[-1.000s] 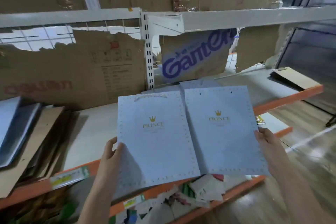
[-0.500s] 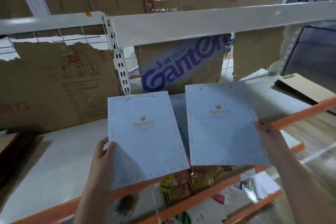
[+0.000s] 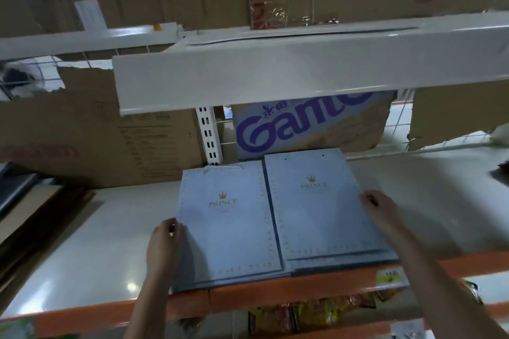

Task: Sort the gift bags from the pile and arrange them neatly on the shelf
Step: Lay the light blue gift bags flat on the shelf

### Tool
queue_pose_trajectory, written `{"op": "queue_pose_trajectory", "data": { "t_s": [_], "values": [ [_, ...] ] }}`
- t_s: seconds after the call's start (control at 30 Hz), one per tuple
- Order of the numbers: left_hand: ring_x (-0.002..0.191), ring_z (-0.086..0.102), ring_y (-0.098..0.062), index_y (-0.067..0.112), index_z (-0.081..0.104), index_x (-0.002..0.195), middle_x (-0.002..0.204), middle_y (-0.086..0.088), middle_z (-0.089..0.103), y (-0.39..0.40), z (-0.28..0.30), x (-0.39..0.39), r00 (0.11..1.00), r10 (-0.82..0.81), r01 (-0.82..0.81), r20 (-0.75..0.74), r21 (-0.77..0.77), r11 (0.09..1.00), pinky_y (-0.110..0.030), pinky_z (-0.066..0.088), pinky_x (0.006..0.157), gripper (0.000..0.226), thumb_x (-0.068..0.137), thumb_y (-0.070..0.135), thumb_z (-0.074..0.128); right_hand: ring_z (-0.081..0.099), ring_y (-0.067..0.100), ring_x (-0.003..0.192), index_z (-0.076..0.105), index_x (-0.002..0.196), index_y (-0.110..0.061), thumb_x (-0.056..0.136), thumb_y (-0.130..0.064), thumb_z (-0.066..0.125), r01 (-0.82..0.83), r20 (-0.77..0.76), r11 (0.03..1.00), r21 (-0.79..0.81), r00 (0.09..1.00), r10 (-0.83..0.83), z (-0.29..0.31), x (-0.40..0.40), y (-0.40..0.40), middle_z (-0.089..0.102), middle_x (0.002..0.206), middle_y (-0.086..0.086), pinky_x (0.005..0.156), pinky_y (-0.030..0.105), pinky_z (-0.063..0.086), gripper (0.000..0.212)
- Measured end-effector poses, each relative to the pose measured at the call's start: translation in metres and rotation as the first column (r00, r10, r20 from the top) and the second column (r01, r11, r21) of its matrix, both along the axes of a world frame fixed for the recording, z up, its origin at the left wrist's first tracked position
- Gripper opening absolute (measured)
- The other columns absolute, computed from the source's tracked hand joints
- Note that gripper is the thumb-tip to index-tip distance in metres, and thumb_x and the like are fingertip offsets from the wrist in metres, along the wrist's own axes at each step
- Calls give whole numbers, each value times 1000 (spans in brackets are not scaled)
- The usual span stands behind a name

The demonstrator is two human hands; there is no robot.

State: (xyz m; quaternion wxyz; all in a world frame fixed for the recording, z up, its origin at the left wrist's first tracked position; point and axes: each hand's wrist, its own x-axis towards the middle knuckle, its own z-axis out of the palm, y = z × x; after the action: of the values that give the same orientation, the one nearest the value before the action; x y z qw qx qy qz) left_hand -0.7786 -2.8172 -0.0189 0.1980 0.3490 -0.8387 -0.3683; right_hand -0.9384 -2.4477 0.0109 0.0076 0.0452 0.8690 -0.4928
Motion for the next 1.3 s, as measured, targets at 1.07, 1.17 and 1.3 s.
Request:
{"op": "queue_pose_trajectory", "data": {
  "t_s": [1.07, 1.17, 1.3],
  "values": [
    [94, 56, -30, 17, 63, 94, 97, -5, 60, -150, 77, 208, 921, 284, -65, 267, -614, 787, -31, 36, 64, 22, 93, 21, 42, 51, 41, 106, 64, 109, 3, 92, -8, 52, -444, -417, 792, 419, 681, 602, 28, 140, -270, 62, 109, 23, 94, 46, 39, 24],
    [95, 56, -29, 16, 64, 100, 99, -6, 61, -205, 87, 260, 899, 342, -101, 272, -632, 768, -33, 39, 66, 25, 96, 25, 40, 50, 35, 110, 64, 111, -1, 94, -12, 49, -572, -392, 718, 396, 601, 696, 29, 186, -351, 62, 113, 18, 93, 41, 39, 25],
    [96, 55, -32, 10, 62, 93, 98, -11, 61, -278, 89, 310, 850, 428, -165, 308, -615, 771, -35, 40, 68, 28, 95, 26, 39, 49, 30, 111, 62, 114, -5, 96, -18, 46, -697, -330, 603, 389, 505, 797, 35, 234, -447, 61, 115, 14, 93, 35, 38, 28]
  ]
}}
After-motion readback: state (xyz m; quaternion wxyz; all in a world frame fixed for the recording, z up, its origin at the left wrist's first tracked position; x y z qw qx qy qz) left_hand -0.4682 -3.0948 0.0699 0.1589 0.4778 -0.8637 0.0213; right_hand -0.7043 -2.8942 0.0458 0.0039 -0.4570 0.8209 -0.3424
